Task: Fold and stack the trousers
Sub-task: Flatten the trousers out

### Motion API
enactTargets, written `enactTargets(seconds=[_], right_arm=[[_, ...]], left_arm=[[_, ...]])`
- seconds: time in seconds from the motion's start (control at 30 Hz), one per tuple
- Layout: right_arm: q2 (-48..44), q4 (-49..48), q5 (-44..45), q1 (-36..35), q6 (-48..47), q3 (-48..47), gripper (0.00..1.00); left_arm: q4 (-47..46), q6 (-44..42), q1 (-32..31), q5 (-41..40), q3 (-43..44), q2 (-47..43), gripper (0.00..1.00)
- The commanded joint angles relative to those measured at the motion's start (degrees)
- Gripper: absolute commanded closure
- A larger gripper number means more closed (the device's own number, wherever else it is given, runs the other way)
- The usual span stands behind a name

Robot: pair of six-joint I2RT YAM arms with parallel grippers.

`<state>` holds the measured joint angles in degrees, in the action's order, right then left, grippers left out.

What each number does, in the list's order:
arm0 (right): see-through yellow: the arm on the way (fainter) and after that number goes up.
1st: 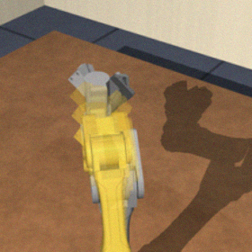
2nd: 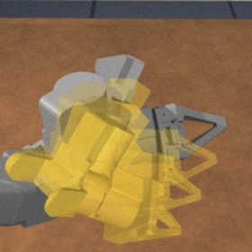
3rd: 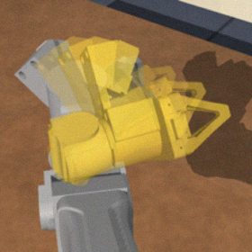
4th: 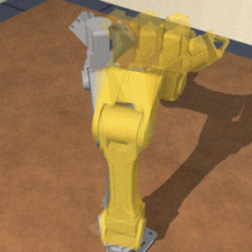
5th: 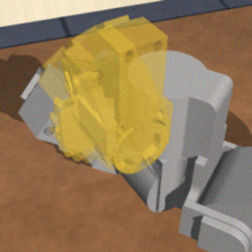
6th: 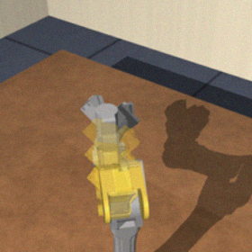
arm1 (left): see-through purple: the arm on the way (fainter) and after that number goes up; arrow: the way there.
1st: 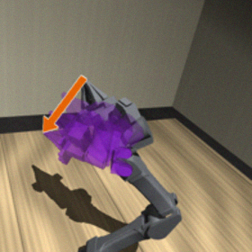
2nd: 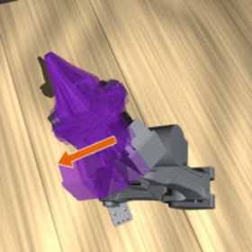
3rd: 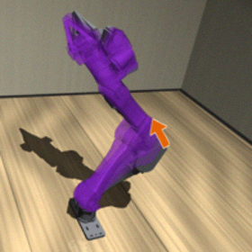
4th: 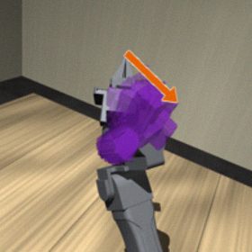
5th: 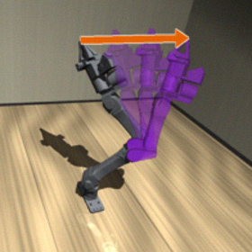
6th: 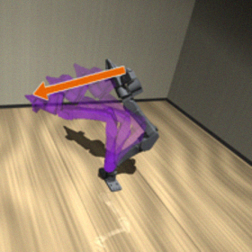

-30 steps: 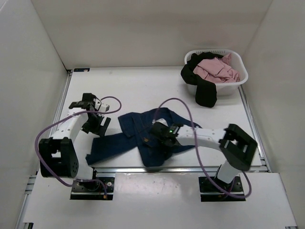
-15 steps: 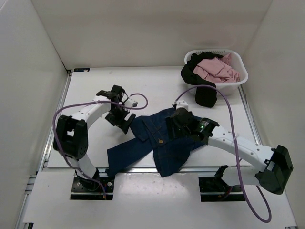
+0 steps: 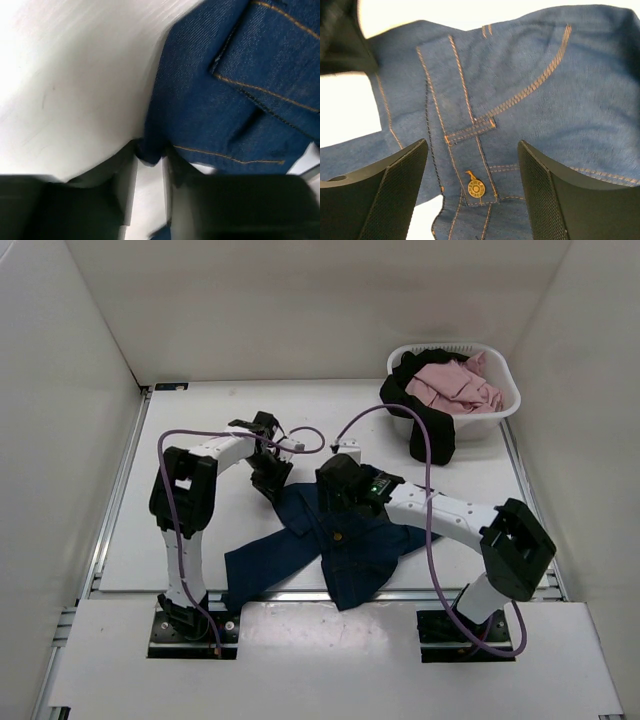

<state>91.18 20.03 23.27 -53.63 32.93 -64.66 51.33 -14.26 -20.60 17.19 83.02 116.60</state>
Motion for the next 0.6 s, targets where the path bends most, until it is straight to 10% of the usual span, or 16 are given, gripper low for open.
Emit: enactTargets(seconds=[0.0, 0.03, 0.37, 0.57], right_arm=[[-4.0, -2.5, 3.0, 0.5, 6.1, 3.7, 0.23], [-4.7, -2.5, 3.0, 1.3, 7.3, 4.8, 0.23], [-19.4, 25.7, 13.5, 3.3, 25.8, 11.6, 0.11], [-19.6, 4.6, -5.5, 6.7, 16.0, 20.0, 0.01]], left_arm=[[-1.2, -0.5, -0.3, 3.8, -0.1, 3.4, 0.67], [-1.2, -1.0, -0.3, 3.8, -0.8, 3.4, 0.86], [-0.6, -5.5, 19.9, -3.5, -7.3, -13.7, 0.86], [2.5, -12.2, 26.0, -7.3, -11.1, -28.6, 0.86]])
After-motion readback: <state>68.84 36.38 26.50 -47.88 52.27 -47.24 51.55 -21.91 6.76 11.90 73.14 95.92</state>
